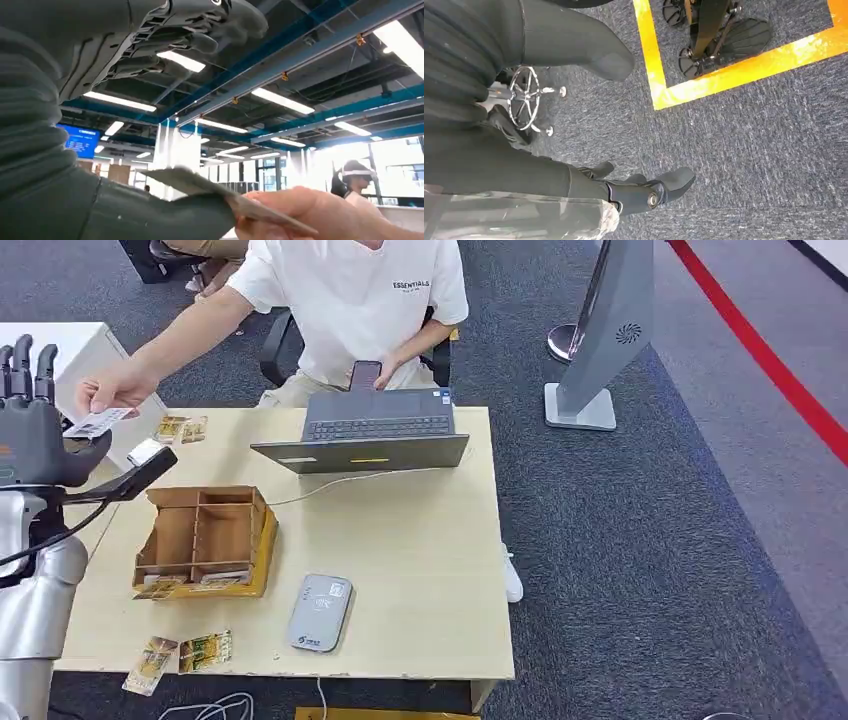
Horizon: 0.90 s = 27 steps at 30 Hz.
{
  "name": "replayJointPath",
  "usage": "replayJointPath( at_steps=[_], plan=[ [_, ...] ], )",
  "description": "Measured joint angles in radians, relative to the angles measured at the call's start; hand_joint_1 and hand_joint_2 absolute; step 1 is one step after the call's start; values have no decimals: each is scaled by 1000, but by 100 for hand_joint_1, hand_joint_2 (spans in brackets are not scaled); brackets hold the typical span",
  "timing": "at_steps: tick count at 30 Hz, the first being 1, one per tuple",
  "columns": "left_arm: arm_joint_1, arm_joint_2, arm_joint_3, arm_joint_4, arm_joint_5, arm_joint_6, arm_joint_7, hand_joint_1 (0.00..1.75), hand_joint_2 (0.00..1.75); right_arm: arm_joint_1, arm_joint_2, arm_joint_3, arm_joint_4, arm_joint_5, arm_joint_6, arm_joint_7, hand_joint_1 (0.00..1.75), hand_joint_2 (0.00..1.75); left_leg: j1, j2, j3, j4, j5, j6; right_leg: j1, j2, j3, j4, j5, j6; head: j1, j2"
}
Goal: Pass the card to the sensor for recognition and then transmit it.
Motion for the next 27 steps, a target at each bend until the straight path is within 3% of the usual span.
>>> replayJointPath(
  at_steps=[18,24,27],
  plan=[
    [-4,-28,-38,-1,77,-43,-1,175,175,1,0,-3,0,-7,-12,6,0,175,0,0,0,0,0,0,0,0,0,0,0,0,0,0],
    [-1,-51,-62,-24,58,-22,3,175,175,1,0,-5,0,-5,-16,11,0,175,0,0,0,0,0,0,0,0,0,0,0,0,0,0],
    [31,-68,-89,-82,24,4,12,175,175,1,0,-5,0,-4,-18,14,0,175,0,0,0,0,0,0,0,0,0,0,0,0,0,0]
  ],
)
